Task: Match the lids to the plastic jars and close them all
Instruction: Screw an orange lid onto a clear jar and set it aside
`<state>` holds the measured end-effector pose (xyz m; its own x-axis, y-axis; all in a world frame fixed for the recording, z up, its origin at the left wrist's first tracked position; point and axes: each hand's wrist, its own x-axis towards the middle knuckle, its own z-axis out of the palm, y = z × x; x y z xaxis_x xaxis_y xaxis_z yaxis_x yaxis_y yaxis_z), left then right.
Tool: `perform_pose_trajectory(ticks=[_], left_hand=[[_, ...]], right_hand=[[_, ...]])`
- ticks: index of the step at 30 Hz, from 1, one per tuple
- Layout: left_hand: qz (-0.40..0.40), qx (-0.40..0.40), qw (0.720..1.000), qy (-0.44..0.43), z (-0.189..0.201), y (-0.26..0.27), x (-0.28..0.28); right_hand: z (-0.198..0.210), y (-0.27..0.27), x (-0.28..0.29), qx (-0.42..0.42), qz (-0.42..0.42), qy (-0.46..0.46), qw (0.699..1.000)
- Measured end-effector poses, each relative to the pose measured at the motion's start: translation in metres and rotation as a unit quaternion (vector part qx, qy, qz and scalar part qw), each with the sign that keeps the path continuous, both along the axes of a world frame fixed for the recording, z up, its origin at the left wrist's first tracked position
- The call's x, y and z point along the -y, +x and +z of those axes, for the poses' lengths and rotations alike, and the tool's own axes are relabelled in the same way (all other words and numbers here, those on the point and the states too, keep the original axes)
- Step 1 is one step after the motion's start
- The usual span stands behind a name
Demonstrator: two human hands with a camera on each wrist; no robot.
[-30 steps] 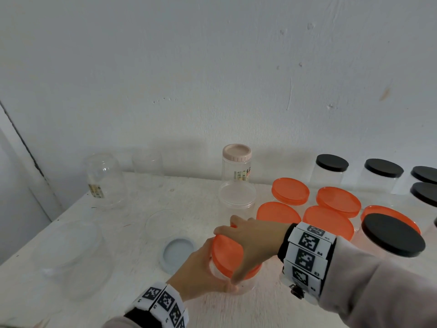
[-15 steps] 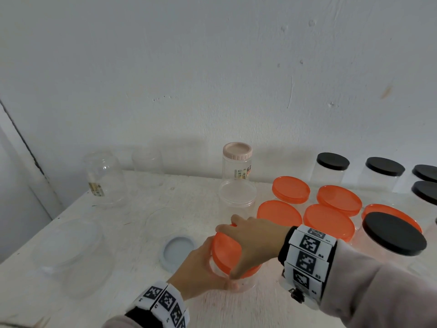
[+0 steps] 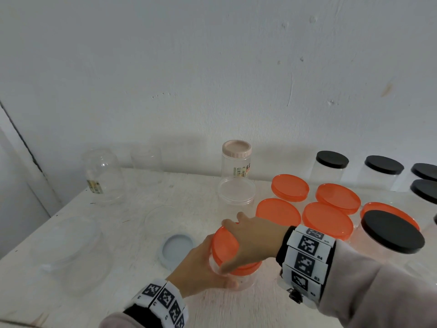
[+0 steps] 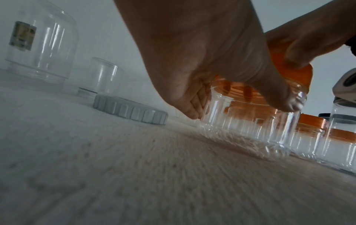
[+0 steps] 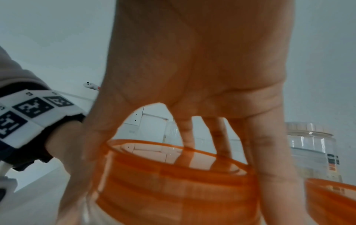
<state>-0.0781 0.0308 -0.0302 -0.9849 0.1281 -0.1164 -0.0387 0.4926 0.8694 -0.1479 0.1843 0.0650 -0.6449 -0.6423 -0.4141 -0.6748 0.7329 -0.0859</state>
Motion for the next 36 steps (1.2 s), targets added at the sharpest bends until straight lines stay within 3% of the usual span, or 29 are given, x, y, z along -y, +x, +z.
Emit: perform_pose_trajectory(ticks=[3, 9, 15, 22, 29, 36], left_hand=[[0.001, -0.002, 1.0, -0.015, 0.001, 0.0, -0.001], [0.0, -0.009, 1.0, -0.026, 0.002, 0.0, -0.001], [-0.002, -0.009, 1.0, -0.019, -0.001, -0.001, -0.002], [0.046, -0.029, 0.998, -0.014, -0.003, -0.004, -0.002], [0.056, -0.039, 0.998, -0.012, -0.006, -0.003, -0.001], [0.053, -0.026, 0.998, -0.012, -0.007, -0.005, 0.001]], right_hand=[[0.002, 0.001, 0.002, 0.014, -0.018, 0.016, 1.0], [0.018, -0.004, 0.004, 0.047, 0.056, 0.036, 0.997], [0.01, -0.006, 0.004, 0.014, -0.028, 0.039, 0.999], [0.018, -0.007, 0.004, 0.041, 0.028, 0.029, 0.998], [0.011, -0.009, 0.009, -0.003, -0.047, 0.024, 0.999], [0.018, -0.009, 0.014, 0.044, 0.039, 0.017, 0.998]])
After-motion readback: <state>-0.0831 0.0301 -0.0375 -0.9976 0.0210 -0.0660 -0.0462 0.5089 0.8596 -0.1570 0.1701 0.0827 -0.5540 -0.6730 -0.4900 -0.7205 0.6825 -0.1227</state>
